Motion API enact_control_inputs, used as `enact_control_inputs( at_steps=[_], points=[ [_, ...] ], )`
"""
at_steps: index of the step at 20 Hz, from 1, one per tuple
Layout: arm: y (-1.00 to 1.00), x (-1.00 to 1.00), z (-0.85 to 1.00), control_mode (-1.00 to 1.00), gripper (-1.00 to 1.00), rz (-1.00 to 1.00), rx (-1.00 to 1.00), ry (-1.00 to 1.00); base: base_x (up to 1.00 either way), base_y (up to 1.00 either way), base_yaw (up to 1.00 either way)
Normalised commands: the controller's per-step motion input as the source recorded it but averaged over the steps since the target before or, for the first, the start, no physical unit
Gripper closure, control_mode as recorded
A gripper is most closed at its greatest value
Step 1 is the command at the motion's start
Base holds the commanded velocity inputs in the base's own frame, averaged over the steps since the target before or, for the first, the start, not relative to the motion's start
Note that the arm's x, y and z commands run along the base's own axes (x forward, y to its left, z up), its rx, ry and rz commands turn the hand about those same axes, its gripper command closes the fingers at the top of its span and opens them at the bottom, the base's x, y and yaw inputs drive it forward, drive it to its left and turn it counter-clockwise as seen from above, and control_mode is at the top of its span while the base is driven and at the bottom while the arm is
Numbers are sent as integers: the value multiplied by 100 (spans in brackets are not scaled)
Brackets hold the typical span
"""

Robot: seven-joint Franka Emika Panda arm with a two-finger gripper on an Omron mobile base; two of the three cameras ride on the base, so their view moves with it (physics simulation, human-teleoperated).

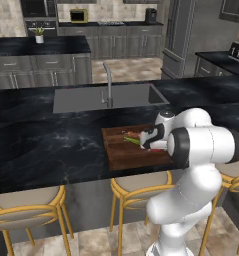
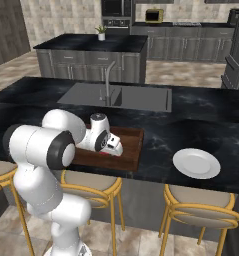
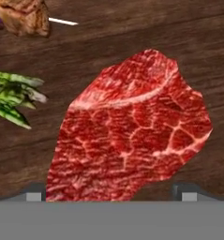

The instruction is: Create a steak meal by picking up the steak and asparagus from the tray and placing them on the plate. Leave the kebab skewer on the tray.

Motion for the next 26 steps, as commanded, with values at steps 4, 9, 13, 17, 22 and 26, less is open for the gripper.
enact_control_inputs(
  at_steps=[4, 9, 13, 17, 22, 26],
  points=[
    [-10, 3, -31, -100, -100, -12, 0, -9, 0, 0, 0],
    [0, 22, -9, -100, -100, -7, 1, -10, 0, 0, 0],
    [0, 15, -21, -100, -100, -7, 2, -9, 0, 0, 0],
    [0, 2, -30, -100, 100, -1, 0, -4, 0, 0, 0],
    [0, 0, -2, -100, 100, 0, 0, 0, 0, 0, 0],
    [0, -7, 4, -100, 100, 2, 0, 2, 0, 0, 0]
  ],
)
